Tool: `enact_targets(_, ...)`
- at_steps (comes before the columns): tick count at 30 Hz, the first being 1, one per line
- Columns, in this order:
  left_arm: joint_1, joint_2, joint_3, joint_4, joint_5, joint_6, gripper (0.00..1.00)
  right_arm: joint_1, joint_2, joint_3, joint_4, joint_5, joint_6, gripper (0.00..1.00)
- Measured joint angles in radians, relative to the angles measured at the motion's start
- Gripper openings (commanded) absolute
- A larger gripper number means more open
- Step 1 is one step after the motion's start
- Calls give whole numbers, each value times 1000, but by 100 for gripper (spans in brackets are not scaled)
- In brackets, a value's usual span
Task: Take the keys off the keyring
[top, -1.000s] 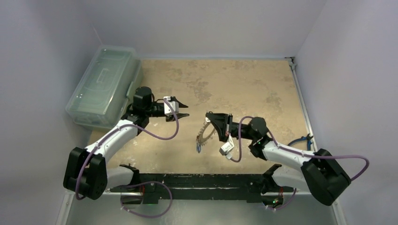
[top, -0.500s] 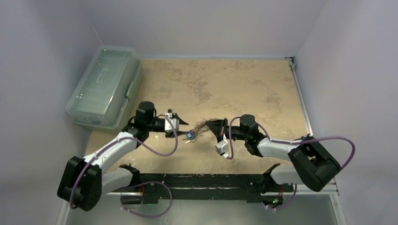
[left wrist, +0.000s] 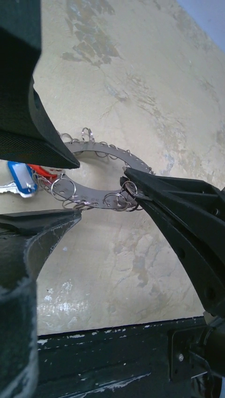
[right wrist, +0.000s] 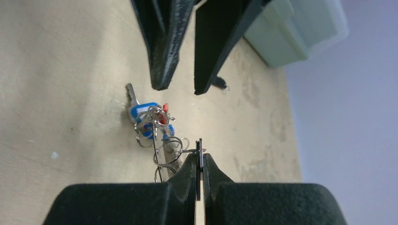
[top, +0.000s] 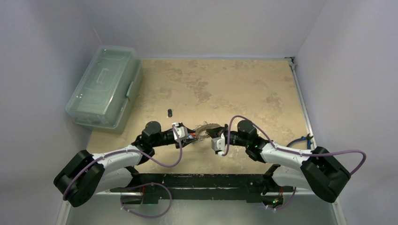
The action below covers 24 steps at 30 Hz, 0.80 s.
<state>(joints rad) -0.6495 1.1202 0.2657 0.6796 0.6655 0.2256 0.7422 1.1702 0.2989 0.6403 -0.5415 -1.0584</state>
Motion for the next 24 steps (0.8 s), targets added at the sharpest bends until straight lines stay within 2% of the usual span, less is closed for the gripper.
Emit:
enact_targets(9, -76, 20, -62, 156, -167, -79, 34, 19, -15, 90, -148, 64, 387, 0)
enact_targets(16, -126, 27, -64, 189, -254, -119, 41, 26, 10, 159, -248, 105, 643, 0)
enact_targets(19, -80, 28, 4, 45, -245, -117, 46, 29, 69, 266, -348, 130, 729, 0)
enact_targets(22, 56, 69, 212, -212, -164, -105, 55, 30, 146, 404, -460, 153, 797, 0)
enact_targets(24, 111, 113, 367, -358, -129, -90, 56, 30, 185, 475, -522, 162, 824, 0)
